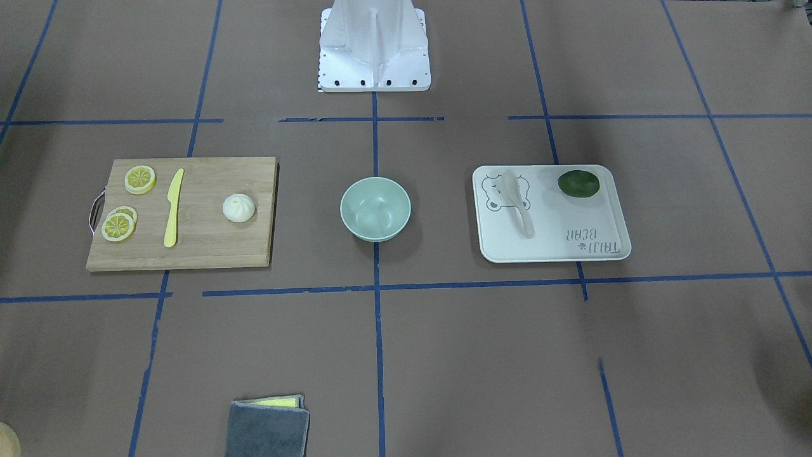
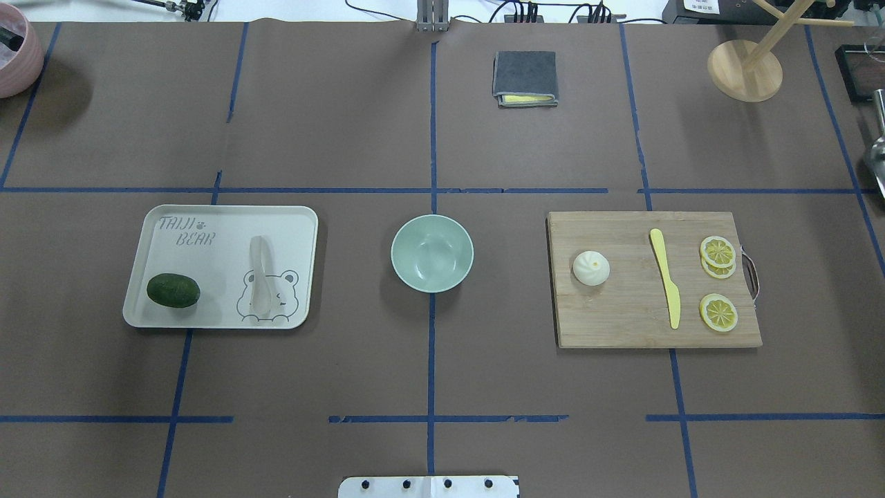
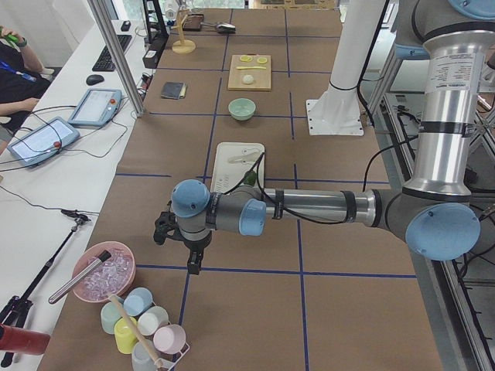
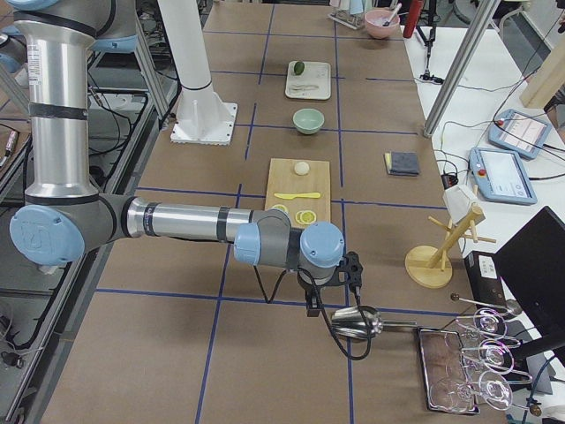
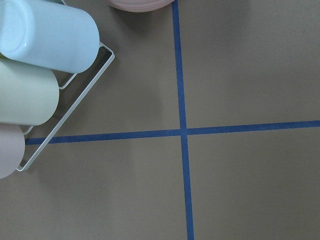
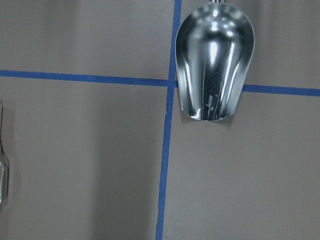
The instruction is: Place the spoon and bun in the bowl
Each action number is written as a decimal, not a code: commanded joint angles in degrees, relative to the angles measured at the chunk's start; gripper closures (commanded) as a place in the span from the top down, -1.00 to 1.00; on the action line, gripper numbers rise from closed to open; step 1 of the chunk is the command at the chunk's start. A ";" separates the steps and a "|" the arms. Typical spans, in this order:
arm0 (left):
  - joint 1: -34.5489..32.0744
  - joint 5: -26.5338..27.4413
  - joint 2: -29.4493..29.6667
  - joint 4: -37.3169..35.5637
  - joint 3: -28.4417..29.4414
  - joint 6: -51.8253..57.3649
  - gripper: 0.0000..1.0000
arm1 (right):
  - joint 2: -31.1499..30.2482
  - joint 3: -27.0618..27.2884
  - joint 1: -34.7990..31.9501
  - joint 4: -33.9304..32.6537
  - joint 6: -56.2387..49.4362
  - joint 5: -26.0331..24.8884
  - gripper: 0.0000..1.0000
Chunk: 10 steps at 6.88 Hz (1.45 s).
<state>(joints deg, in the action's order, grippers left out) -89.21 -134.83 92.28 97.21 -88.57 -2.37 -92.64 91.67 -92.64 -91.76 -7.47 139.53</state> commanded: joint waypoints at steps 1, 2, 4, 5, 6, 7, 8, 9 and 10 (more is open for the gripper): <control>0.00 0.00 0.00 0.09 0.07 0.00 1.00 | 0.00 0.70 0.00 0.00 0.00 -0.04 1.00; 0.00 -0.35 0.26 0.35 -0.37 -0.17 1.00 | 0.00 0.88 0.00 0.00 0.35 -0.05 1.00; 1.13 -0.35 1.67 0.53 -6.13 -0.79 1.00 | 1.66 2.19 0.09 0.09 0.70 -0.05 1.00; 4.19 -0.26 1.67 0.53 -10.61 -1.23 1.00 | 1.32 3.24 0.09 -0.09 0.79 0.22 1.00; 9.01 0.09 2.45 0.79 -15.27 -10.63 1.00 | 2.10 4.21 0.17 0.00 2.45 0.39 1.00; 14.88 4.96 3.68 0.88 -19.14 -20.81 1.00 | 4.29 4.22 0.35 0.00 5.07 0.31 1.00; 19.55 6.66 4.74 1.23 -21.01 -28.66 1.00 | 5.18 3.61 0.70 -0.09 9.62 0.31 1.00; 22.47 6.77 6.14 2.71 -21.20 -34.92 1.00 | 5.53 4.30 2.70 0.17 14.28 0.31 1.00; 27.81 10.68 6.24 7.16 -20.94 -43.68 1.00 | 5.54 4.92 3.42 2.78 15.37 0.39 1.00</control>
<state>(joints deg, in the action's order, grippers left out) -67.08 -127.49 97.86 100.49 -109.27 -36.24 -87.38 95.95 -90.42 -91.05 5.04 139.85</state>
